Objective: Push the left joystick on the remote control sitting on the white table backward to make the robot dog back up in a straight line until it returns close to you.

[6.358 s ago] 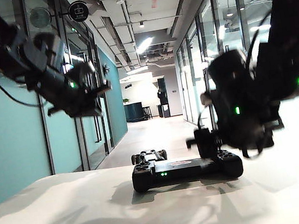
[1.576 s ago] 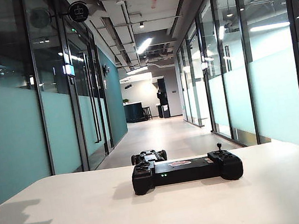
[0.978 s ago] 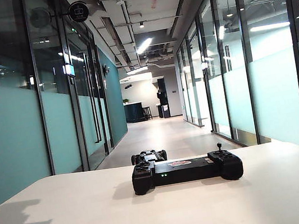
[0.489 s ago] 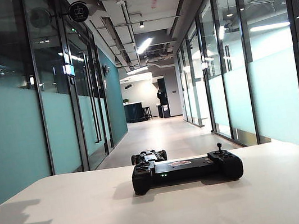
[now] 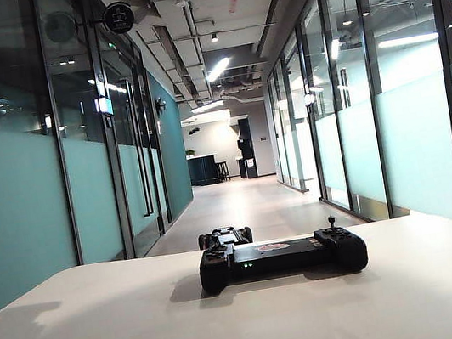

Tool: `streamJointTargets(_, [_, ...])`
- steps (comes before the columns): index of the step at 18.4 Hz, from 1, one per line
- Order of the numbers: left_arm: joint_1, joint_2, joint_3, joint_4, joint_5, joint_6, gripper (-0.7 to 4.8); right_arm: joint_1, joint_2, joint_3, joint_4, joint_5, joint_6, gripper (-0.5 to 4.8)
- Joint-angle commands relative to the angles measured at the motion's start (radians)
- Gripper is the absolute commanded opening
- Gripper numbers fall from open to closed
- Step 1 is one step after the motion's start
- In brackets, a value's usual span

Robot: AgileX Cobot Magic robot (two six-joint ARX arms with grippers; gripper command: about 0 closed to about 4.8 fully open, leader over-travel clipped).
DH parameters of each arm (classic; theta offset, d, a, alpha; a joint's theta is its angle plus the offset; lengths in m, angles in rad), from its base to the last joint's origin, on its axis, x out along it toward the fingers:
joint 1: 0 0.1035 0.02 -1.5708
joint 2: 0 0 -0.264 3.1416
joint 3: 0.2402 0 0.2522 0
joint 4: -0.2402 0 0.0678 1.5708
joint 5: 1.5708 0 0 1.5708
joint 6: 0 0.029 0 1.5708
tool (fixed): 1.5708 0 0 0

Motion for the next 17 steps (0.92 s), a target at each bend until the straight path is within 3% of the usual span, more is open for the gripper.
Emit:
streamJointTargets(1, [0.002, -0.056, 0.002, -0.029, 0.001, -0.002, -0.05, 0.001, -0.003, -0.009, 0.013, 0.004, 0.0, -0.01])
streamJointTargets(4, [0.004, -0.19, 0.002, -0.035, 0.001, 0.003, -0.05, 0.001, -0.002, -0.009, 0.011, 0.004, 0.0, -0.01])
streamJointTargets(8, [0.044, -0.356, -0.001, -0.037, 0.066, 0.113, -0.06, 0.001, -0.002, -0.009, 0.009, 0.004, 0.0, -0.01])
streamJointTargets(11, [0.117, -0.452, -0.024, -0.048, 0.127, 0.113, -0.06, 0.001, -0.002, -0.009, 0.008, 0.004, 0.0, -0.01])
streamJointTargets(17, [0.188, -0.654, -0.126, -0.075, 0.155, 0.081, -0.05, 0.001, -0.002, -0.009, 0.008, 0.004, 0.0, -0.01])
